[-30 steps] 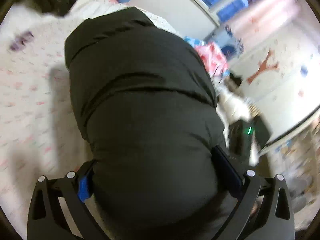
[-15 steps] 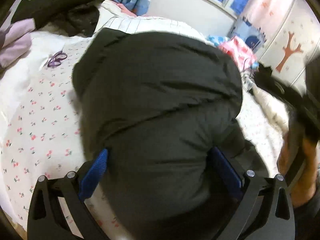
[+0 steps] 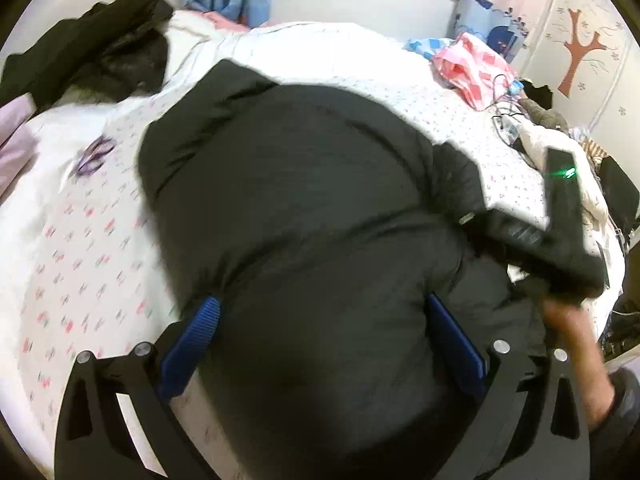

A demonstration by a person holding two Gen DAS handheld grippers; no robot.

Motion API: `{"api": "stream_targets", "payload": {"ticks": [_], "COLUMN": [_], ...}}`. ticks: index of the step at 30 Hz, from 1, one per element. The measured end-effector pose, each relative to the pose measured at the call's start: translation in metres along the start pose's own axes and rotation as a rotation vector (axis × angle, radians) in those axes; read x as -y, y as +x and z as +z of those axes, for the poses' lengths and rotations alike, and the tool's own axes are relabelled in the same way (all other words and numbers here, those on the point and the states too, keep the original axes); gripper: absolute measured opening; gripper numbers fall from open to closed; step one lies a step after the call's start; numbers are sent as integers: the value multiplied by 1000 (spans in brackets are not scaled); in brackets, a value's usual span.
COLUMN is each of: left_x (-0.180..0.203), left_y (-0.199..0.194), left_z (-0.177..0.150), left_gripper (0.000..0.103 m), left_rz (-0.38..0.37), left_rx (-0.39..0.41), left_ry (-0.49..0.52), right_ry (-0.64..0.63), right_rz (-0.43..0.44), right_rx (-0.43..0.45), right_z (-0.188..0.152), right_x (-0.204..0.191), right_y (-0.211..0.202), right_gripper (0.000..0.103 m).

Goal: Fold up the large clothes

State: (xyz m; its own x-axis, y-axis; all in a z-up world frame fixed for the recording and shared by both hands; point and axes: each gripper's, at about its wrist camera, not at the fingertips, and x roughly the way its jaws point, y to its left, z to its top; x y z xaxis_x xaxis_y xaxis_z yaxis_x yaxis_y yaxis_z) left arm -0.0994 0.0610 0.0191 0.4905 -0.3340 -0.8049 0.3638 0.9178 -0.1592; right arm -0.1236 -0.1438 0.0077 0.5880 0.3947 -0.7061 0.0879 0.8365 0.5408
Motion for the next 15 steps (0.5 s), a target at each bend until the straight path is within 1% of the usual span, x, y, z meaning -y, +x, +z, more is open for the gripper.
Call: {"api": "stream_targets", "payload": {"ticks": [1, 2, 4, 5, 6, 7, 8, 11, 14, 15], "left_x": [1, 3, 8, 10, 12, 15, 16, 30, 44, 49], "left_y": [-8, -21, -38, -48, -55, -61, -64, -73, -83, -85], "left_z": [-5, -14, -25, -32, -38, -44, -48, -65, -79, -81], "left_gripper": [97, 97, 97, 97, 97, 97, 97, 97, 97, 97], "left_rz": [14, 47, 93, 113, 130, 148, 160, 208, 226, 231], "left_rx": [9, 30, 60, 78, 92, 100, 102, 110, 119, 113], "left_ry": [2, 10, 12, 5, -5, -16, -20, -21, -11, -1], "right_ry": [-12, -41, -166, -209, -264, -305, -343, -394, -425, -427], "right_rz": [3, 9, 3, -4, -14, -27, -49, -88, -133, -143], "right_rx": [17, 42, 98, 102, 94, 79, 62, 35, 23, 19], "right_z": [0, -4, -24, -31, -45, -52, -67, -104, -133, -138], "right_x": [1, -4, -22, -27, -36, -43, -48, -55, -62, -61], "right_y": [-17, -32, -74, -85, -99, -105, -114, -130, -136, -136], "right_gripper": [97, 97, 97, 97, 97, 97, 97, 97, 97, 97]}}
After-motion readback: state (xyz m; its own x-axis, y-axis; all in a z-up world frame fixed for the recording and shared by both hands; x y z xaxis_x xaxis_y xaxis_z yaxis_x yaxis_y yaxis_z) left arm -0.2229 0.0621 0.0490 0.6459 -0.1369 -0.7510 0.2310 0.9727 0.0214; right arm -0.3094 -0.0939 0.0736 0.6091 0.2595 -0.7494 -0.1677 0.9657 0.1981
